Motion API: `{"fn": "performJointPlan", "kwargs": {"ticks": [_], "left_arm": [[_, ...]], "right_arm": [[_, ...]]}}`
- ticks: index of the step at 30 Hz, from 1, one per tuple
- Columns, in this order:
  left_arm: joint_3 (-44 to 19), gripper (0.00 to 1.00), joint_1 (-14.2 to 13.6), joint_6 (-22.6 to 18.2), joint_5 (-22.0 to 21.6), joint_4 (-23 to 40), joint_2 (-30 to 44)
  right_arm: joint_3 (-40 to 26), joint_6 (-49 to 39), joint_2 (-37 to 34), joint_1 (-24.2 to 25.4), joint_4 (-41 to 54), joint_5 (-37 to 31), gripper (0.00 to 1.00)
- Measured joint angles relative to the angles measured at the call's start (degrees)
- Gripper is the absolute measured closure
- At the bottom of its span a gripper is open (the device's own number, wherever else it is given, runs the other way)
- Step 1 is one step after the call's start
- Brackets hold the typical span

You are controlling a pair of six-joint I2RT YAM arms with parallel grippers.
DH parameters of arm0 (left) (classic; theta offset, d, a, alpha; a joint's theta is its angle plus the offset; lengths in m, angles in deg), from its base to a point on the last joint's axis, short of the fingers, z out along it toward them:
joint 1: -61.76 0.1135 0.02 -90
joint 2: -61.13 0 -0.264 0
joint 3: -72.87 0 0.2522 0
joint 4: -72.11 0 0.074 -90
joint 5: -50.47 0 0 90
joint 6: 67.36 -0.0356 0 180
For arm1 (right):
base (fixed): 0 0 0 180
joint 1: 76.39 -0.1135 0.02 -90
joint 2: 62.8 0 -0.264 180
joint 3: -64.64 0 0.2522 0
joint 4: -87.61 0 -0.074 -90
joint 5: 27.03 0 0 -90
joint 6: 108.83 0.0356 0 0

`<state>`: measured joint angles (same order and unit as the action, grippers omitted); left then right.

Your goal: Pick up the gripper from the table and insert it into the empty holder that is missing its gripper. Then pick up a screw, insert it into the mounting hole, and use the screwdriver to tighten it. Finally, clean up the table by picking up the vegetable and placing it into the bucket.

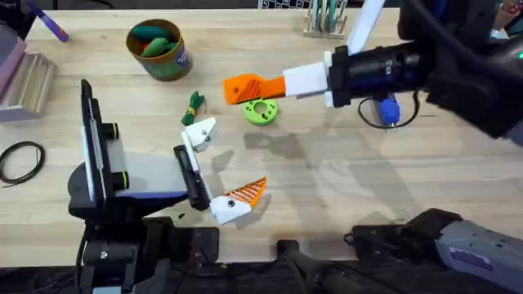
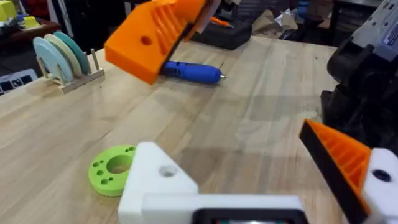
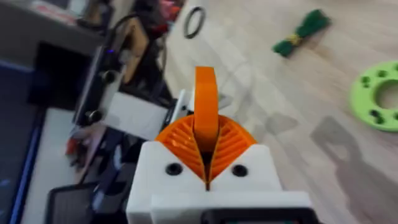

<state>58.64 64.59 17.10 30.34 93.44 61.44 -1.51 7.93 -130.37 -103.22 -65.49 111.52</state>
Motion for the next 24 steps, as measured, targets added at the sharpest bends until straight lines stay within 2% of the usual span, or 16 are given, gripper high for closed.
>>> {"fn": "performJointPlan", "kwargs": {"ticks": [7, 13, 16, 20, 24], "left_arm": [[0.0, 0.015, 0.0, -0.02, 0.01, 0.02, -0.01], [0.0, 0.015, 0.0, -0.01, 0.02, 0.02, 0.0], [0.0, 0.015, 0.0, 0.0, 0.02, 0.02, 0.0], [0.0, 0.015, 0.0, 0.0, 0.02, 0.02, -0.01], [0.0, 0.015, 0.0, -0.02, 0.02, 0.02, -0.01]], "right_arm": [[9.23, 9.78, 0.0, 1.67, -17.71, 12.27, 0.992], [17.04, 24.34, 0.0, 5.52, -42.25, 18.89, 0.992], [20.31, 32.16, -0.24, 6.69, -51.67, 20.56, 0.992], [23.57, 40.6, -2.5, 6.99, -58.38, 23.11, 0.992], [24.49, 45.63, -6.61, 6.99, -59.03, 26.55, 0.992]]}}
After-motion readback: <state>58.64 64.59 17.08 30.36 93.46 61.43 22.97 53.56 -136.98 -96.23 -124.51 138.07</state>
